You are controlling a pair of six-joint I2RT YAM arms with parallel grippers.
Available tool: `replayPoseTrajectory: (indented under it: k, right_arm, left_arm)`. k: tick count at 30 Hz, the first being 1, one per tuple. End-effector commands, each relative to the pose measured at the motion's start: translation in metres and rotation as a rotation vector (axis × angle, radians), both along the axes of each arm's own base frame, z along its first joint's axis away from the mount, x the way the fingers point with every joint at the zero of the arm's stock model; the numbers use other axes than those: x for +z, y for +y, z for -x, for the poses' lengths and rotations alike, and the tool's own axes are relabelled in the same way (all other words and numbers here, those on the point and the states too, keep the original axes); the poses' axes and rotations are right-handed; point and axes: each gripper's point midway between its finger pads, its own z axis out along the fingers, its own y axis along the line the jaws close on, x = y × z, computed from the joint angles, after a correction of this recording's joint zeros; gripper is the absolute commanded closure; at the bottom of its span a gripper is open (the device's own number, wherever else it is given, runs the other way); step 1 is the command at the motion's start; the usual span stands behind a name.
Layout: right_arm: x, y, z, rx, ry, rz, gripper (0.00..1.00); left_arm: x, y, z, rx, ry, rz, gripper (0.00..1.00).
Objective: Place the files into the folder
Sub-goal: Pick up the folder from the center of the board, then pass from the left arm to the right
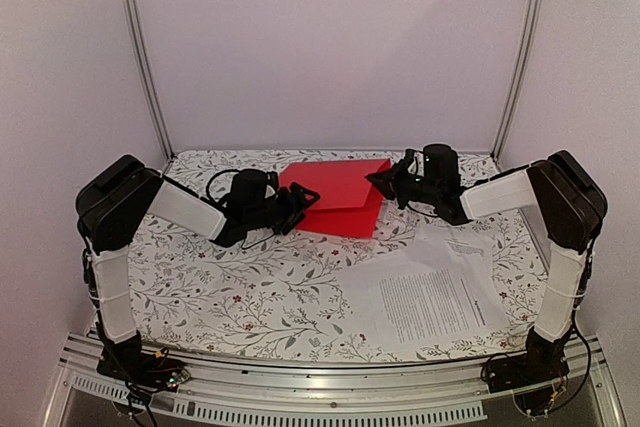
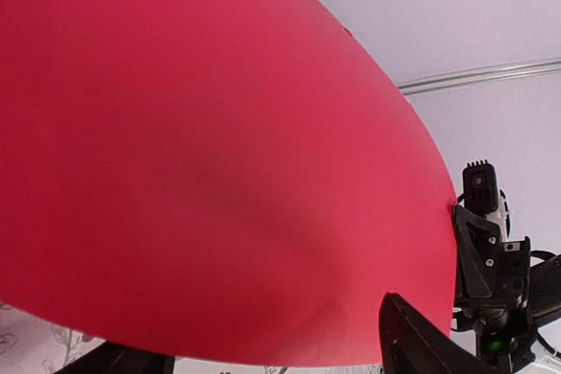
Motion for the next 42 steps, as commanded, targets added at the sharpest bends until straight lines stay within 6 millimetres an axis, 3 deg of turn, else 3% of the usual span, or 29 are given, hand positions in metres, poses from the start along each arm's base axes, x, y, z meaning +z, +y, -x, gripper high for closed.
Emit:
replayPoseTrajectory:
  k: [1, 16, 19, 24, 26, 31, 33, 42]
  right_arm:
    - [0.014, 0.009, 0.013, 0.045, -0.040, -0.017, 1.00]
    - [0.000, 0.016, 0.027, 0.071, -0.018, 0.003, 1.00]
    - [-0.003, 0.018, 0.031, 0.078, -0.018, 0.012, 1.00]
    - [-0.010, 0.020, 0.036, 0.098, -0.015, 0.025, 1.00]
    - [-0.013, 0.021, 0.039, 0.113, -0.012, 0.033, 0.93]
    - [-0.023, 0.016, 0.050, 0.163, -0.036, 0.127, 0.59]
    - [-0.018, 0.013, 0.057, 0.198, -0.089, 0.193, 0.51]
    - [0.013, 0.031, 0.100, 0.466, -0.358, 0.555, 0.39]
  left_arm:
    - [0.013, 0.004, -0.016, 0.028, -0.051, 0.058, 0.24]
    - [0.042, 0.031, -0.035, 0.099, -0.119, 0.166, 0.52]
    - [0.048, 0.034, -0.037, 0.100, -0.134, 0.170, 0.63]
    - [0.057, 0.041, -0.040, 0.104, -0.159, 0.188, 0.91]
    - [0.061, 0.047, -0.041, 0.110, -0.163, 0.200, 1.00]
    - [0.077, 0.065, -0.042, 0.109, -0.175, 0.140, 1.00]
    - [0.083, 0.069, -0.041, 0.085, -0.169, 0.058, 1.00]
    - [0.133, 0.081, -0.021, -0.031, -0.201, -0.223, 1.00]
